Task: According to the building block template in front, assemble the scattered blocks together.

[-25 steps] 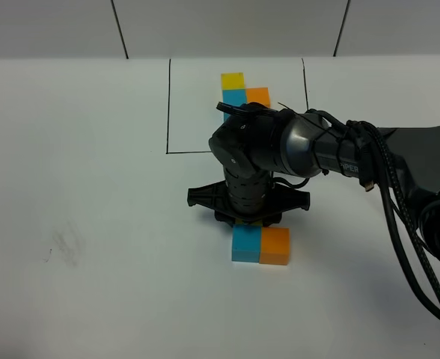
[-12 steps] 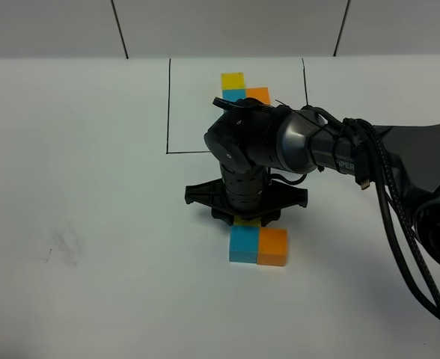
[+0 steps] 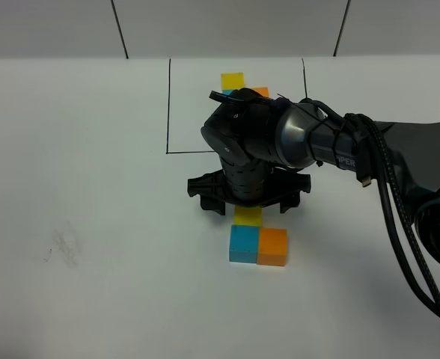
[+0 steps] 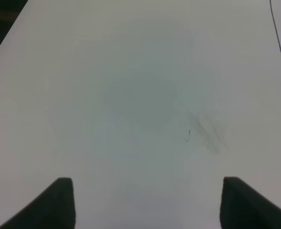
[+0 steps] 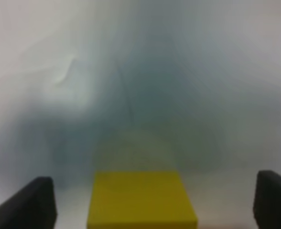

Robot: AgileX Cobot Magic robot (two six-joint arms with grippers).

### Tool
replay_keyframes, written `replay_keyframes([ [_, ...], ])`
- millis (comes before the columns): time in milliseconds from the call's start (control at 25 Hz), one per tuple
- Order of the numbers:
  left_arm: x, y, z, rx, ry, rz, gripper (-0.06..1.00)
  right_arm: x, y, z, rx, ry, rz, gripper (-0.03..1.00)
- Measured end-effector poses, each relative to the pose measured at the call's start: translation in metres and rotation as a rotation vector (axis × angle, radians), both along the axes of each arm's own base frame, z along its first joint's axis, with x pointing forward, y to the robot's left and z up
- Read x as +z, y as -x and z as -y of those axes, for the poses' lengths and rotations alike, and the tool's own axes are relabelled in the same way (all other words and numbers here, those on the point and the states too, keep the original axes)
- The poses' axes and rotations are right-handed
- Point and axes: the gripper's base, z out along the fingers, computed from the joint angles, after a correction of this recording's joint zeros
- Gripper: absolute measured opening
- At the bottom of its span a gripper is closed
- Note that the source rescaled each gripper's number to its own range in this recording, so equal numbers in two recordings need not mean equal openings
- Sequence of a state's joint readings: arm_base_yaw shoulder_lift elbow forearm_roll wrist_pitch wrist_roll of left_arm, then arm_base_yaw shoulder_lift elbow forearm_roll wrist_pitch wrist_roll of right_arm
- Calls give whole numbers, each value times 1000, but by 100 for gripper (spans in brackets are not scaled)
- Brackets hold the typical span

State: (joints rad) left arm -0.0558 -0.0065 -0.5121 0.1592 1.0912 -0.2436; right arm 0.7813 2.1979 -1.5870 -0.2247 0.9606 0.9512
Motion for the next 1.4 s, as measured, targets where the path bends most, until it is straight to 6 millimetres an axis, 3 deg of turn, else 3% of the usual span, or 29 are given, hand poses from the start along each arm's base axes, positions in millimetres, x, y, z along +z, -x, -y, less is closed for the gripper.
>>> replay_keyframes([
  [160, 0, 0, 0, 0, 0, 0, 46, 15, -3, 2, 56, 10, 56, 96],
  [320, 0, 0, 0, 0, 0, 0, 46, 42, -7, 7, 101, 17, 162, 100],
  [560, 0, 0, 0, 0, 0, 0, 46, 122, -21, 36, 114, 31, 427, 100],
  [600, 0, 0, 0, 0, 0, 0, 46, 152, -26, 53, 112, 52, 521, 100],
  [840, 0, 0, 0, 0, 0, 0, 46, 240, -21, 123, 25, 91, 733, 100],
  [1120, 0, 0, 0, 0, 0, 0, 46, 309, 2, 225, -127, 181, 869, 100],
  [1400, 0, 0, 0, -1, -2, 0, 46, 350, 47, 308, -280, 299, 920, 100],
])
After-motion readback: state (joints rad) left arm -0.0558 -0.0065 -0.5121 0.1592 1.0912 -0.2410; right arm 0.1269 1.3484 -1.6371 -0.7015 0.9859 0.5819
